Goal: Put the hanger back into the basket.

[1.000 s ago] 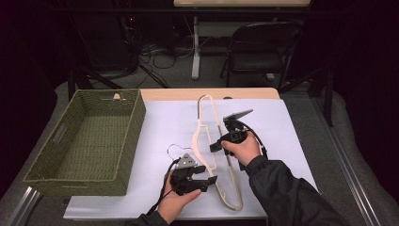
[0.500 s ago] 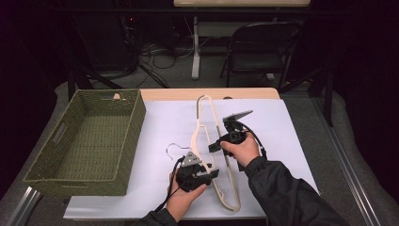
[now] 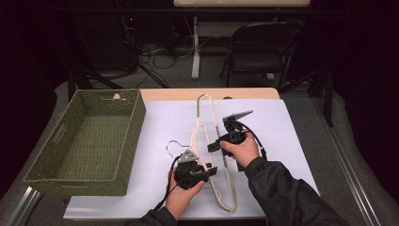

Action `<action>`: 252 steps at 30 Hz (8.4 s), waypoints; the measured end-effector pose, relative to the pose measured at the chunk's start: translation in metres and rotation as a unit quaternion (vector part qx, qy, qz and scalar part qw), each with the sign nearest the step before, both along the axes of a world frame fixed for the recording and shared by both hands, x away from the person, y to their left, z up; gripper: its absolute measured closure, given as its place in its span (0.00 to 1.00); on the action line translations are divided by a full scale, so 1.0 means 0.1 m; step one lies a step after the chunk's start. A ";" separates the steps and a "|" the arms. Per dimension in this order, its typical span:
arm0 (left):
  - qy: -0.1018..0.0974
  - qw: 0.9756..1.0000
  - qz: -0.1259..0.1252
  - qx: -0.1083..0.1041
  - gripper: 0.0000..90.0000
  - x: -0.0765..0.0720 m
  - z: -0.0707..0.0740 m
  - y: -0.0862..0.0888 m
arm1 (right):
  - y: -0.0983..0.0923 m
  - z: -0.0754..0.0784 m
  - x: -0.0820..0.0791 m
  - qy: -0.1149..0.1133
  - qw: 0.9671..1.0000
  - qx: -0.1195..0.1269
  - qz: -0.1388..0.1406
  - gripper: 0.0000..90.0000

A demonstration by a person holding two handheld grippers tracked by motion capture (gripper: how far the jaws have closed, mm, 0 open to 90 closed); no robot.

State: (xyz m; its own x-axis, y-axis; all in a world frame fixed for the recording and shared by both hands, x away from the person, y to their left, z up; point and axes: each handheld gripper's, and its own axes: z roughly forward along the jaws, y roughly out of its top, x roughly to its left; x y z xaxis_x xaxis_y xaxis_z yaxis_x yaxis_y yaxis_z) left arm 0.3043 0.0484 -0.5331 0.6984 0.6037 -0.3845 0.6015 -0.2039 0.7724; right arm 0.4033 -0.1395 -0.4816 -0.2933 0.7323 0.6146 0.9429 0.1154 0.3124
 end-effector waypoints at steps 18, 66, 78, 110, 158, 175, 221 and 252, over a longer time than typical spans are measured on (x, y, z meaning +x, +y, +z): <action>0.011 1.000 0.008 0.015 0.88 0.15 0.29 0.15 | -0.13 0.13 0.01 -0.020 0.999 0.032 -0.011 0.88; -0.018 0.997 0.063 0.040 0.96 0.21 0.71 0.93 | -0.59 0.18 -0.18 -0.154 0.987 -0.042 -0.012 0.53; -0.033 0.997 0.067 0.025 0.96 -0.03 1.14 1.32 | -0.78 0.11 -0.28 -0.171 0.983 -0.068 -0.015 0.49; -0.049 0.984 0.145 0.087 0.96 0.27 1.66 2.90 | -0.95 0.08 -0.25 -0.156 0.984 -0.081 -0.041 0.49; -0.028 0.983 0.077 0.162 0.96 0.64 1.20 4.05 | -1.01 0.02 -0.25 -0.143 0.985 -0.076 -0.059 0.49; 0.013 0.979 0.065 0.193 0.96 0.74 0.63 3.91 | -1.02 -0.02 -0.26 -0.141 0.985 -0.077 -0.060 0.49; -0.070 0.973 0.150 0.160 0.42 0.36 1.20 3.56 | -1.01 0.00 -0.29 -0.150 0.984 -0.082 -0.057 0.48; -0.085 0.991 0.072 0.080 0.42 -0.05 0.72 1.79 | -1.10 -0.21 -0.73 -0.223 0.968 -0.098 -0.056 0.47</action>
